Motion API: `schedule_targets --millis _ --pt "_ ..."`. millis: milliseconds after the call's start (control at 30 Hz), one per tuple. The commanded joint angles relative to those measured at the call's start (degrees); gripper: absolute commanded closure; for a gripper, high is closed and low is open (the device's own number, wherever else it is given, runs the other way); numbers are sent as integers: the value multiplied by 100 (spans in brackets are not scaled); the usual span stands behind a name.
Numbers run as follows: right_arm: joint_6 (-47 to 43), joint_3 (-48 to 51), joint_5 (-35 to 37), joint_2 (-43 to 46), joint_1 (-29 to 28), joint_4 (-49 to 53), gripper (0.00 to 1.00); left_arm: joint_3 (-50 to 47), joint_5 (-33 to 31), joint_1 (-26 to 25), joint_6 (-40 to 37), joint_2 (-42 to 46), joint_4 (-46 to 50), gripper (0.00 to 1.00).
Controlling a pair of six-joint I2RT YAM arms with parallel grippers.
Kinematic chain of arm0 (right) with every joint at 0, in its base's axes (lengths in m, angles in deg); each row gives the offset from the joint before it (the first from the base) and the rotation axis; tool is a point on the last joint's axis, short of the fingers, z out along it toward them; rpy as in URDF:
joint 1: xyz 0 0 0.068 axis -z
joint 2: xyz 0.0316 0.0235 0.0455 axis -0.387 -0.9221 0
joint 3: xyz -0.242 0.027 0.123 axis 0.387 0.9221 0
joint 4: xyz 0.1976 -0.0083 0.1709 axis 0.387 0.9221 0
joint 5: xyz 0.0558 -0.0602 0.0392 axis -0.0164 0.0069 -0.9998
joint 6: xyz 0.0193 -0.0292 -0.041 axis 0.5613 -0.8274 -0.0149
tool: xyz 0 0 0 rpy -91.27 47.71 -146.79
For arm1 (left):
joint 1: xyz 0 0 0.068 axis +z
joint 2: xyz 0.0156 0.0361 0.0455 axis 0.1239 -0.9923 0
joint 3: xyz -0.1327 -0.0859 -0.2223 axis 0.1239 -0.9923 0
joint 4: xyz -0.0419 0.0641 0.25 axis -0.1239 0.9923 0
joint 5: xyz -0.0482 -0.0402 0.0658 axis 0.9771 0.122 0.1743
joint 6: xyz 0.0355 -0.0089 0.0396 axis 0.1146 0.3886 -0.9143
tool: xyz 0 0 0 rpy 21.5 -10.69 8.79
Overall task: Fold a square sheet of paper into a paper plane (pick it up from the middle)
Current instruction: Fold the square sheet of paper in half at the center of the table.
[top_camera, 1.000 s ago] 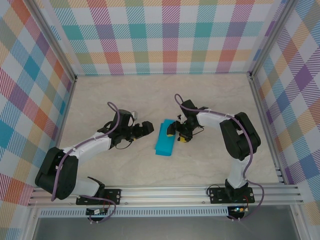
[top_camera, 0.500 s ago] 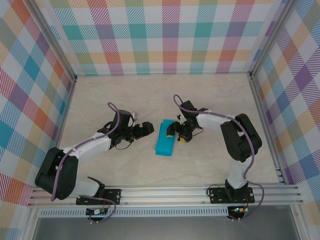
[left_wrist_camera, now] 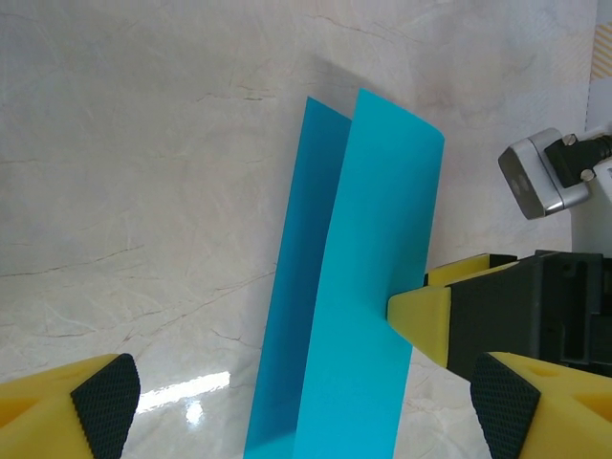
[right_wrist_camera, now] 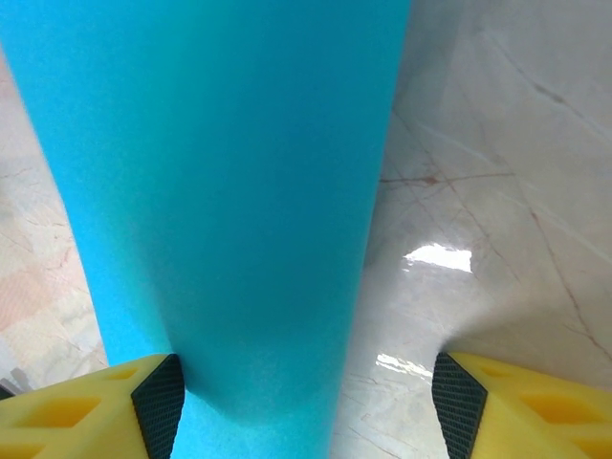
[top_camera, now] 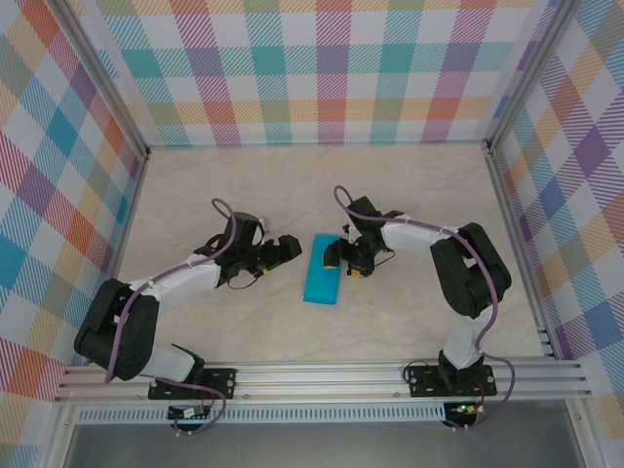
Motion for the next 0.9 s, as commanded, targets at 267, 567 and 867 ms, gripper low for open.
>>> schedule_targets --millis 267,567,867 --pt "-222 -370 170 -113 -143 298 29 221 -111 -55 45 1 83 9" --pt "-190 -698 712 -420 -227 828 29 187 -101 -48 -17 20 176 9" --pt "-352 -937 785 -721 -328 1033 29 234 -111 -54 -106 10 254 8"
